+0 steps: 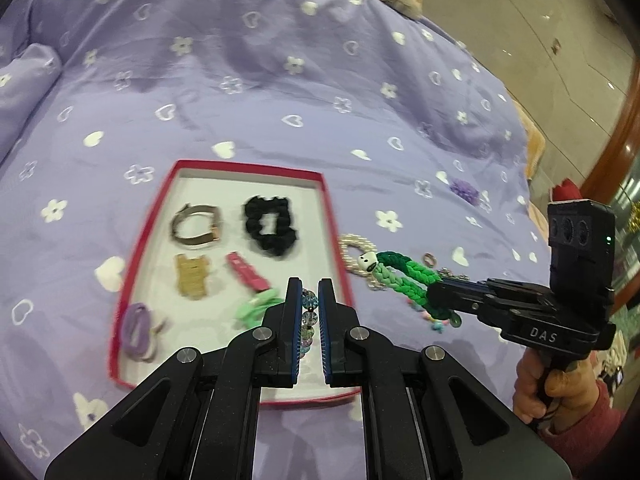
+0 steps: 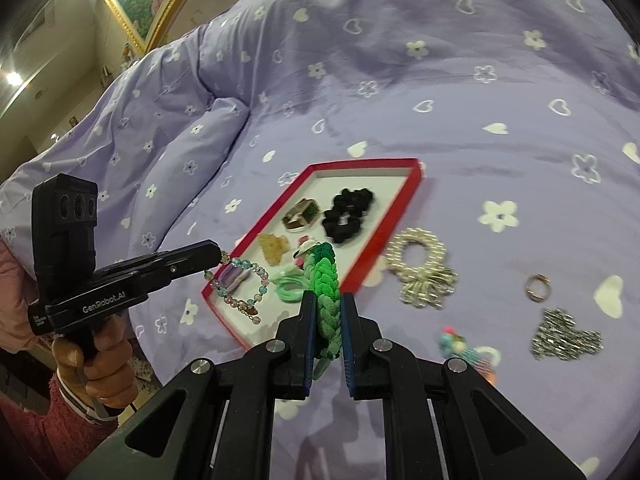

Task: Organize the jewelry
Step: 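Carry the keychain and beaded bracelet into the box and open both tools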

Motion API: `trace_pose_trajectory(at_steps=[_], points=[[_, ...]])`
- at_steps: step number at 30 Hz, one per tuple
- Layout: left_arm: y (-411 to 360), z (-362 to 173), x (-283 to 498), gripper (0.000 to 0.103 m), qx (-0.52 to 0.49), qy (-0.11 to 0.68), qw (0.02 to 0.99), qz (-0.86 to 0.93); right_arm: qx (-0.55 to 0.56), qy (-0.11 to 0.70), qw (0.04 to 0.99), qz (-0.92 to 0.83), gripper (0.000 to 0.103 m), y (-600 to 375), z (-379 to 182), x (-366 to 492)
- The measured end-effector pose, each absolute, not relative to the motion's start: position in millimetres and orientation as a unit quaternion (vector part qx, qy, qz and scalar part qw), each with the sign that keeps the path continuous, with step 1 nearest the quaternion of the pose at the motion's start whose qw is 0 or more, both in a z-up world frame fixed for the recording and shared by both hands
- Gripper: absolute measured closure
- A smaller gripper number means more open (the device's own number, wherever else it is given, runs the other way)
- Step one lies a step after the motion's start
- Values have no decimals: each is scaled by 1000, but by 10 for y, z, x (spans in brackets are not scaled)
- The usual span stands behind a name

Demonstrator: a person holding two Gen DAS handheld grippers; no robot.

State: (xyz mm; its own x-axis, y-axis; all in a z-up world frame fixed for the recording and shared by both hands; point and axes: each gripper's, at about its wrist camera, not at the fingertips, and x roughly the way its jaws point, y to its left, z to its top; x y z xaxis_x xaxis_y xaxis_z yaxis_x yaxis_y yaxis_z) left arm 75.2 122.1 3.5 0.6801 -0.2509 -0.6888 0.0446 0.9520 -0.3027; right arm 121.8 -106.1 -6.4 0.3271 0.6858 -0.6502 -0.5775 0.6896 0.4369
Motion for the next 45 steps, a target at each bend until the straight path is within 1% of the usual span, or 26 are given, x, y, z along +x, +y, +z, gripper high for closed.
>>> trace_pose_trajectory(at_steps=[8,16,22,32,40,43,44,45], points=[[1568,-122,719,96,-151,399,903,-48,46,441,798,407,92,-637,-143,1258],[1811,-370,802,96,-167,413,895,-25,10,465,783,412,92,-211,-347,1321],[1917,-517,855,96,-173,422,890,-14,-11,486,777,400,92,-74,-537,1412],[1992,-767,927,96,-171,445,879,4,-55,499,771,393,92,68,-648,1436],[1995,-863,960,96,-170,459,872,11,-56,502,768,395,87,79,-659,1443],[1978,-868,961,91,-164,462,872,15,-46,502,768,396,85,54,-660,1452],[1976,-869,960,85,-163,462,871,17,-43,501,768,396,82,52,-655,1453],[1974,-868,958,80,-162,463,871,20,-39,500,768,397,76,39,-647,1452]])
